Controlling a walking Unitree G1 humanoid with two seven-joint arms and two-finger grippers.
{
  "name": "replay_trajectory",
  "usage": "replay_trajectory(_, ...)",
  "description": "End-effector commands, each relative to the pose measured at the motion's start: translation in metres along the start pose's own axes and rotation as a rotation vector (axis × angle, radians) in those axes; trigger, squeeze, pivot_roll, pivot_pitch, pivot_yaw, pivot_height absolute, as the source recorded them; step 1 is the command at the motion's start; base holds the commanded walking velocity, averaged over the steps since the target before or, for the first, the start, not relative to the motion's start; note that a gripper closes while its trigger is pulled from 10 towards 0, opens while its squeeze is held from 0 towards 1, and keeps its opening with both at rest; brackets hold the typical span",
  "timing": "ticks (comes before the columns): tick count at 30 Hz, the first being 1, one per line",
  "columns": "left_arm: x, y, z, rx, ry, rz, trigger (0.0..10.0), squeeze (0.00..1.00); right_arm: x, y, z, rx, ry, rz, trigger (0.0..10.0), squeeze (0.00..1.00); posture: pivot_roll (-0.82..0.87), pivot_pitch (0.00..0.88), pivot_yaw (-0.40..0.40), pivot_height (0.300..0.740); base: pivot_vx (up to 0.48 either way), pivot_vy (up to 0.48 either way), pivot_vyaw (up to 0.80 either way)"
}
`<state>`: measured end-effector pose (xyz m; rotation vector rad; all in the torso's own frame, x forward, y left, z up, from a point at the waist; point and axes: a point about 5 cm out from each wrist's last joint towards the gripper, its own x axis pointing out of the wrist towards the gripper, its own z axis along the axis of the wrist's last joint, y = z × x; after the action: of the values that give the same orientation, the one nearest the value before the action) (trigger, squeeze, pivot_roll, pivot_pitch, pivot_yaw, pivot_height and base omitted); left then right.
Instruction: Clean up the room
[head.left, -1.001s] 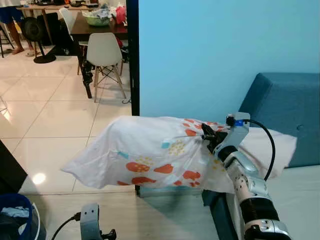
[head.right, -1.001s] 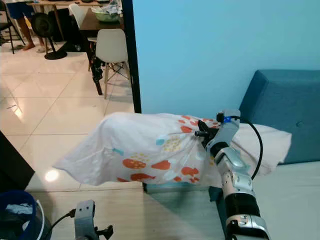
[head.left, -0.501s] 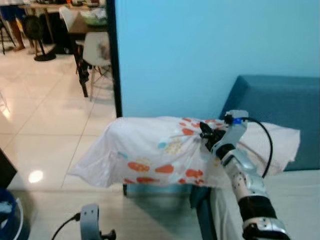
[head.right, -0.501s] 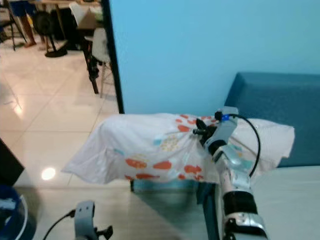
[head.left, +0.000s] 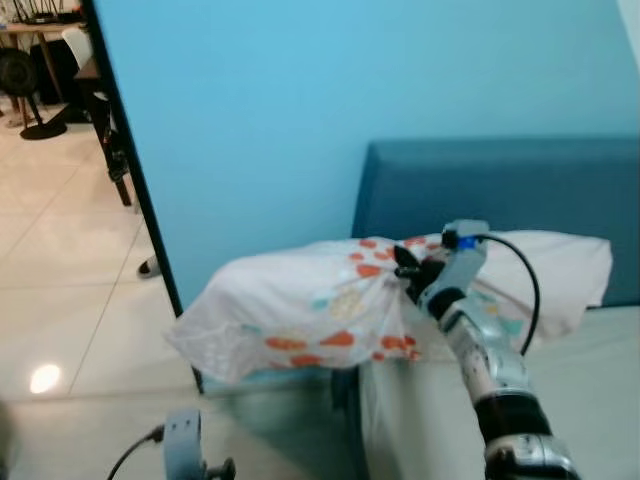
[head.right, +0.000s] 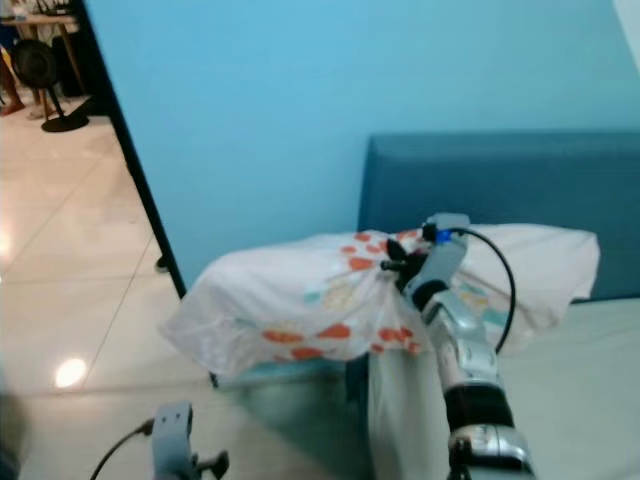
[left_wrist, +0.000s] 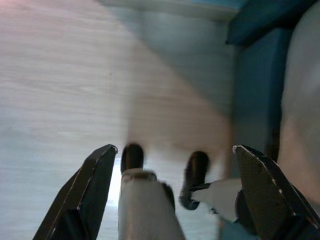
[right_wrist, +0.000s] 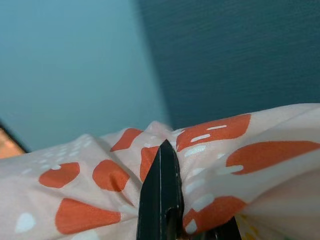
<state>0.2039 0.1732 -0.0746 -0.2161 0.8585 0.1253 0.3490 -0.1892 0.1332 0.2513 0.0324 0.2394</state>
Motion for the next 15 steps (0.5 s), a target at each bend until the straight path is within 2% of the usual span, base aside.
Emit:
replay_trajectory(1, -0.001, 0.001, -0.006, 0.01, 0.022, 0.007, 10.0, 0.0, 0.005, 0.009, 0.018, -0.033, -0.081, 0.037, 10.0, 0.0, 0.01, 0.0, -0.079, 0.74, 0.0, 0.0, 0.0)
replay_trajectory(10, -0.001, 0.001, -0.005, 0.012, 0.017, 0.008, 10.0, 0.0, 0.005, 0.008, 0.016, -0.074, -0.063, 0.032, 10.0, 0.0, 0.0, 0.0, -0.078, 0.74, 0.0, 0.0, 0.0)
replay_trajectory(15, -0.001, 0.002, -0.004, 0.011, 0.012, 0.007, 10.0, 0.0, 0.002, -0.022, 0.009, -0.139, 0.015, -0.114, 10.0, 0.0, 0.01, 0.0, -0.076, 0.74, 0.0, 0.0, 0.0)
